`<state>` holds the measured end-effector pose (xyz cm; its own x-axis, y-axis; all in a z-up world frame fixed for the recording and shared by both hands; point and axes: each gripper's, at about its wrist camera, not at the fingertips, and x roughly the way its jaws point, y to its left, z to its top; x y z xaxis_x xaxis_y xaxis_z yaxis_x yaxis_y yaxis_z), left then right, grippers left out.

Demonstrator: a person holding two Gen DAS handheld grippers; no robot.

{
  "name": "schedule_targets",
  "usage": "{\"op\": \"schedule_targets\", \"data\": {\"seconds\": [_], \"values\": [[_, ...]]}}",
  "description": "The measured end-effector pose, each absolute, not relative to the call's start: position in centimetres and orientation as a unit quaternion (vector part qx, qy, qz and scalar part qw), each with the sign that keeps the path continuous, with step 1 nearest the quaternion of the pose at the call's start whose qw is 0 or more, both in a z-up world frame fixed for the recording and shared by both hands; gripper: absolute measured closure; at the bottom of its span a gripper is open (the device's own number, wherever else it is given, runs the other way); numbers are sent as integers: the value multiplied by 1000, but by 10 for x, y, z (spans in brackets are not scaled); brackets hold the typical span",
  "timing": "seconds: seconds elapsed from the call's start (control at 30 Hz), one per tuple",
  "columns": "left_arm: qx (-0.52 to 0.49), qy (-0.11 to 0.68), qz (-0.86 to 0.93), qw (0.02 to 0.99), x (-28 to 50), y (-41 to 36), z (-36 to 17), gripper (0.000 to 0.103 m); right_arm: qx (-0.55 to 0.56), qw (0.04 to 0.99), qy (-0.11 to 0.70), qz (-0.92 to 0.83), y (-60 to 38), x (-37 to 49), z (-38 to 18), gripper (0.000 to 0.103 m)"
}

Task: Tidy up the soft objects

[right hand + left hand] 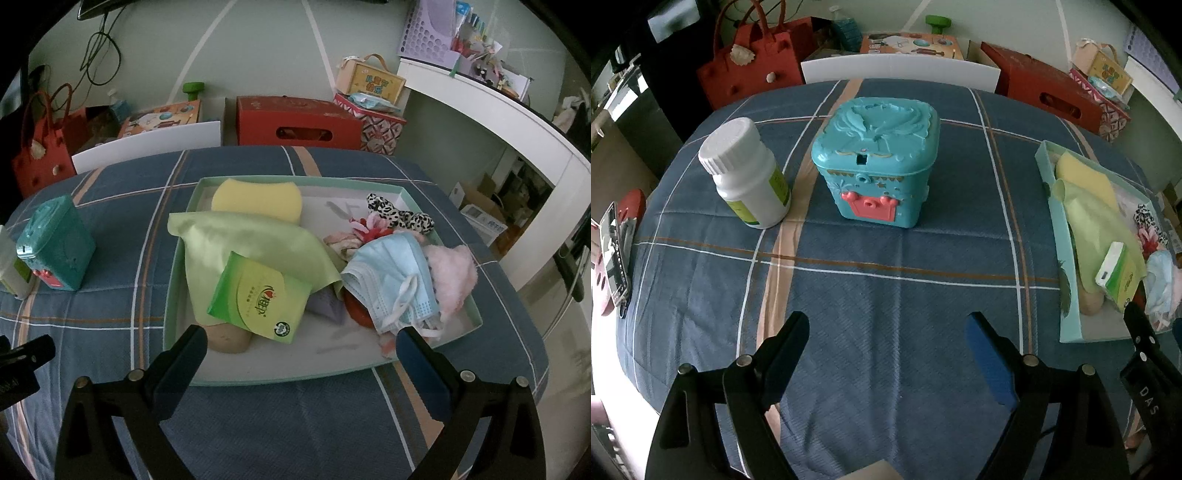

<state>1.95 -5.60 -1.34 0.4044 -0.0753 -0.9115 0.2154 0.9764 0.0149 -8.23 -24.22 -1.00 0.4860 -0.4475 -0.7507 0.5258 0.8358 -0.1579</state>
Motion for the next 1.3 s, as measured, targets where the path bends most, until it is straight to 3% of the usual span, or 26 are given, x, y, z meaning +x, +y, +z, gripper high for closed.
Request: {"op": "schedule_targets", "data": {"seconds": [1.3], "values": [[59,551,-74,829,23,-49,-16,16,44,858,425,-284,-242,-81,-13,0]]}}
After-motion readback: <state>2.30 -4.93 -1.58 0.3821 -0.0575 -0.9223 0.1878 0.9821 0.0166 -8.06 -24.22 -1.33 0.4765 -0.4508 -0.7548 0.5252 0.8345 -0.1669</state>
